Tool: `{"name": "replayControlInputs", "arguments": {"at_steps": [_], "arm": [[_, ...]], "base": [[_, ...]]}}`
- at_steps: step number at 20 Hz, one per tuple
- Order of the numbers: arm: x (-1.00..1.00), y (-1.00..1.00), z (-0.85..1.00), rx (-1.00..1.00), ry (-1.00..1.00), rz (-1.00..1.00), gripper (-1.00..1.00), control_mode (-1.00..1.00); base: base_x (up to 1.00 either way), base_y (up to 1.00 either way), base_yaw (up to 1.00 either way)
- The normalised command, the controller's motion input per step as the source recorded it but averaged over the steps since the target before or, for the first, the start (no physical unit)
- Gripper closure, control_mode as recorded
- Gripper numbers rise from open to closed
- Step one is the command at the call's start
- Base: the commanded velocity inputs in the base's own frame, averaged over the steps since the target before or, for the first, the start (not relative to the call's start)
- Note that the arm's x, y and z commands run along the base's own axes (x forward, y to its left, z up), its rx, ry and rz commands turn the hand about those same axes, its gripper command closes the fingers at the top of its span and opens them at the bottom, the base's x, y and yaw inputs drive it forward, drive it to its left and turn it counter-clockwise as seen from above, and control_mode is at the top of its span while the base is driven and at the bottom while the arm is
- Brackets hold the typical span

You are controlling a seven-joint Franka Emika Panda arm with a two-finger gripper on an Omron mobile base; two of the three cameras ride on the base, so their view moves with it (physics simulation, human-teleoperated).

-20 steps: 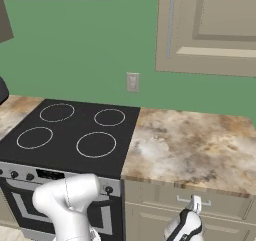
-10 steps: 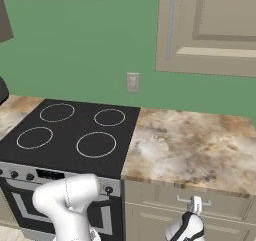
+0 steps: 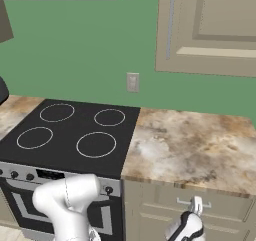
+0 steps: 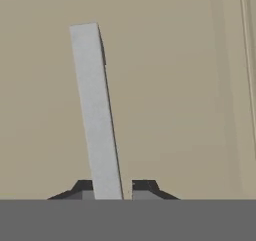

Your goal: Take the tongs from the drawer on the right and place them on the dining counter next to the tray containing the kebab skewer.

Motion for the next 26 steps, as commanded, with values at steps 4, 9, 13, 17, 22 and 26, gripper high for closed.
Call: {"name": "replayControlInputs", "arguments": {"at_steps": [4, 9, 13, 17, 22, 26], "arm": [[-0.85, 0.0, -0.55, -0.03, 0.3, 0.0, 1.0, -1.0], [-1.0, 0.0, -0.6, -0.05, 0.3, 0.0, 1.0, -1.0], [-1.0, 0.0, -0.6, -0.04, 0.31, 0.0, 1.0, -1.0], [-0.95, 0.01, -0.42, -0.02, 0.35, 0.0, -1.0, -1.0], [-1.0, 0.02, -0.05, 0.0, 0.32, 0.0, -1.0, -1.0], [-1.0, 0.01, 0.09, 0.01, 0.28, 0.0, -1.0, -1.0]], "base": [[0.0, 0.0, 0.0], [0.0, 0.0, 0.0], [0.0, 0.0, 0.0], [0.0, 0.0, 0.0], [0.0, 0.0, 0.0], [0.0, 0.0, 0.0]]}}
